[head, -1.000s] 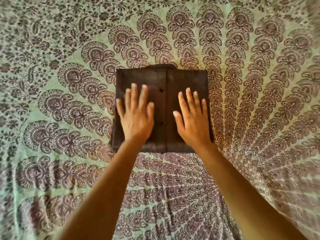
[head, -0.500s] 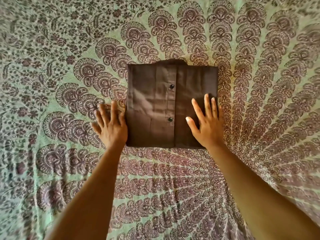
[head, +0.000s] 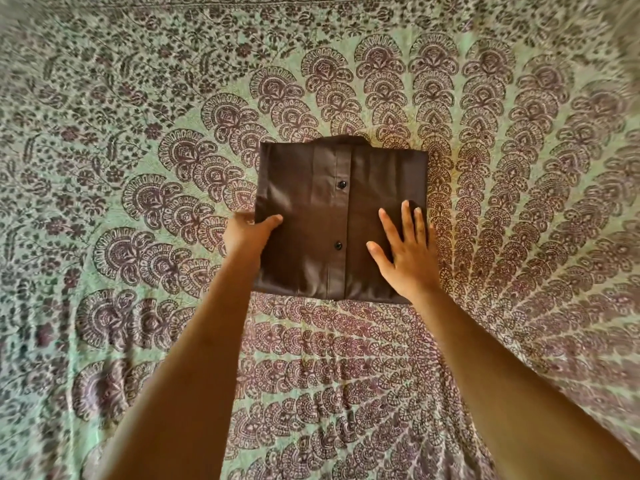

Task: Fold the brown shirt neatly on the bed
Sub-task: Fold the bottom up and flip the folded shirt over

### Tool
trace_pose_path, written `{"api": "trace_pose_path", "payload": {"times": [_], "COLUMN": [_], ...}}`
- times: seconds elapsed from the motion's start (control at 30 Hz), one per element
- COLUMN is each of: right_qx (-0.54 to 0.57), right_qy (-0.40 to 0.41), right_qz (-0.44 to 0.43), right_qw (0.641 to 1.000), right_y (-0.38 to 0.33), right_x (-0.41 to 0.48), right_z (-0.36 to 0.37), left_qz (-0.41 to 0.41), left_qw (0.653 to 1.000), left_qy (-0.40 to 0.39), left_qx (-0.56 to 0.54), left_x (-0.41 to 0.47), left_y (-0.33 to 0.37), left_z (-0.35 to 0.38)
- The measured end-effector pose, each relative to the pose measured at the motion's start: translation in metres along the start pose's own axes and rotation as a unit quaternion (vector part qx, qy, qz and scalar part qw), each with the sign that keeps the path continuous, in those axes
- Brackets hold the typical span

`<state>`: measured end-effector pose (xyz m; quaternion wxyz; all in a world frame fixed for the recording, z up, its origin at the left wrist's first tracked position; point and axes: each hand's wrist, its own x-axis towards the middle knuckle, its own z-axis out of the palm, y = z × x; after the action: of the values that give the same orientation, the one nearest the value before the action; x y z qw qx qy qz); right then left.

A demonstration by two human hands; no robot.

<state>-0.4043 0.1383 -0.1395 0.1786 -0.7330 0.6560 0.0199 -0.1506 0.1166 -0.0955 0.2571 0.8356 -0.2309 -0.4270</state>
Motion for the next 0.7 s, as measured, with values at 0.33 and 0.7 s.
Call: {"api": "trace_pose_path", "payload": {"times": [0.33, 0.7], "right_qx": [0.192, 0.571], "right_qy": [-0.073, -0.077], "right_qz": [0.076, 0.155], "right_qw": [0.976, 0.803], "right_y": [-0.033, -0.090], "right_x": [0.000, -0.054], "right_z": [-0.054, -0.224], "left_qz": [0.079, 0.451], "left_qw": [0.983, 0.828], "left_qy": [-0.156, -0.108], "left_qx": [-0.055, 0.314], "left_x": [-0.032, -0.195], "left_y": [0.023, 0.106], "left_z": [-0.020, -0.022]}}
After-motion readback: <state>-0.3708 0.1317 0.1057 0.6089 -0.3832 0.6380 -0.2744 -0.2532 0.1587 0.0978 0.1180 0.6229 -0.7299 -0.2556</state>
